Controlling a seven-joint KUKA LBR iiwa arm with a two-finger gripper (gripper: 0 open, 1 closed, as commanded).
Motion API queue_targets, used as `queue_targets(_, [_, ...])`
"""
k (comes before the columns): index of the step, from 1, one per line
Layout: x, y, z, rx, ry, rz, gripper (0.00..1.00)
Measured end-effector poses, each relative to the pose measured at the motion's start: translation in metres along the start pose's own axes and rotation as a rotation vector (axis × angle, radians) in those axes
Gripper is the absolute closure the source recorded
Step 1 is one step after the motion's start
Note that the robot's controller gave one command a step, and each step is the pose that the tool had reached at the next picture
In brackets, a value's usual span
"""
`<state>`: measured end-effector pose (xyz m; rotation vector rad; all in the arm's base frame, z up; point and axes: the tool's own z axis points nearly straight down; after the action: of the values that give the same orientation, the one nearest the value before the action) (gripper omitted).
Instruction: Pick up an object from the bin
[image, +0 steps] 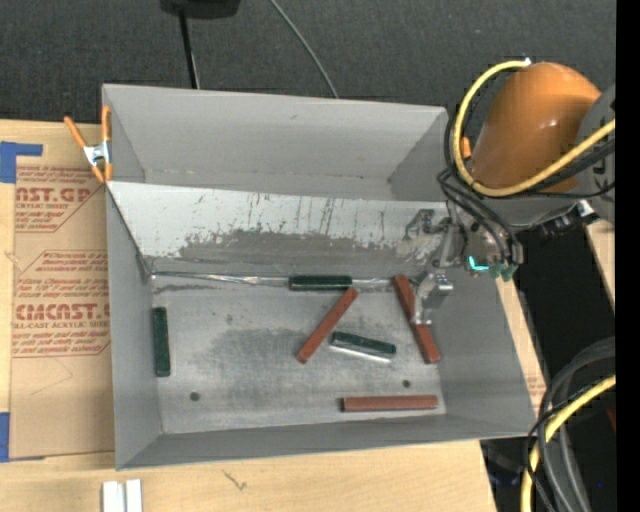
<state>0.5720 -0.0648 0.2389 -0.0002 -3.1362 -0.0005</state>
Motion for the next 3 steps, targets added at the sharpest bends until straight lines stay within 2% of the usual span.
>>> queue_targets(1, [-0.001,0.0,-0.004,0.001,-0.008,-0.001,0.0])
queue_targets(2, [0.006,0.008,0.048,0.001,-0.014,0.041,0.0])
queue_targets(3, [0.008,0.011,0.064,0.0,-0.012,0.05,0.0])
